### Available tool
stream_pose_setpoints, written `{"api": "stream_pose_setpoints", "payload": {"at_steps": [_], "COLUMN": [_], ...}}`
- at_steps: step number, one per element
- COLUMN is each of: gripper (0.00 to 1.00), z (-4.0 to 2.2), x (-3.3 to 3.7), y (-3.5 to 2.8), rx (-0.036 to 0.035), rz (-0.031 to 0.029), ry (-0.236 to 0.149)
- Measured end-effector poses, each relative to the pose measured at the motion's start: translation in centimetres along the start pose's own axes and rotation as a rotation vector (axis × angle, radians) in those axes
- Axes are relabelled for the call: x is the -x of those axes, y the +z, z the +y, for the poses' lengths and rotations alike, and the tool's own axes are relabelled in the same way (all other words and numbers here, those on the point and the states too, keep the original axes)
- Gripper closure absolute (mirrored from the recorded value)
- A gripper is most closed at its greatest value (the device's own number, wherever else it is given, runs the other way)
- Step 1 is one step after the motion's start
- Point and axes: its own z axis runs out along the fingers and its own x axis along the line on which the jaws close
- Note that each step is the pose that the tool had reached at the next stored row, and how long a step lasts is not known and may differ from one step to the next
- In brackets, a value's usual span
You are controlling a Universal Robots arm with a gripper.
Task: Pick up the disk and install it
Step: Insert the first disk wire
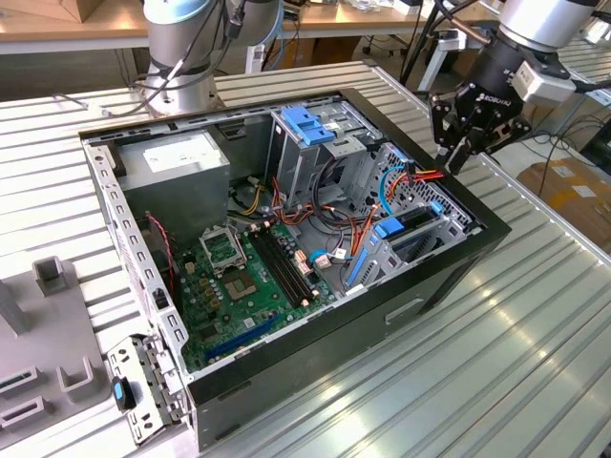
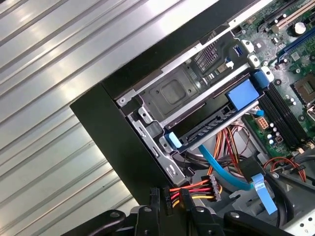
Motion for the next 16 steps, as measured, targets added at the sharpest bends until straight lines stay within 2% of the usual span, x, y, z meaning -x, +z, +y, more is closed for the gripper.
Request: {"api": "stream_pose_setpoints", "payload": {"at_steps": [3, 6, 8, 10, 14, 16], "gripper": [0.7, 0.71, 0.84, 0.84, 0.84, 0.84], "z": [-0.18, -0.19, -0.18, -0.18, -0.15, -0.12], "x": [-0.07, -0.07, -0.07, -0.06, -0.02, 0.02], "y": [0.38, 0.43, 0.09, -0.15, -0.16, -0.12], "rx": [0.0, 0.0004, 0.0003, 0.0002, 0.0011, 0.0012], "rz": [0.0003, 0.0006, 0.0006, 0.0005, 0.0011, 0.0009], "ry": [-0.013, -0.015, -0.015, -0.015, -0.014, 0.002]}}
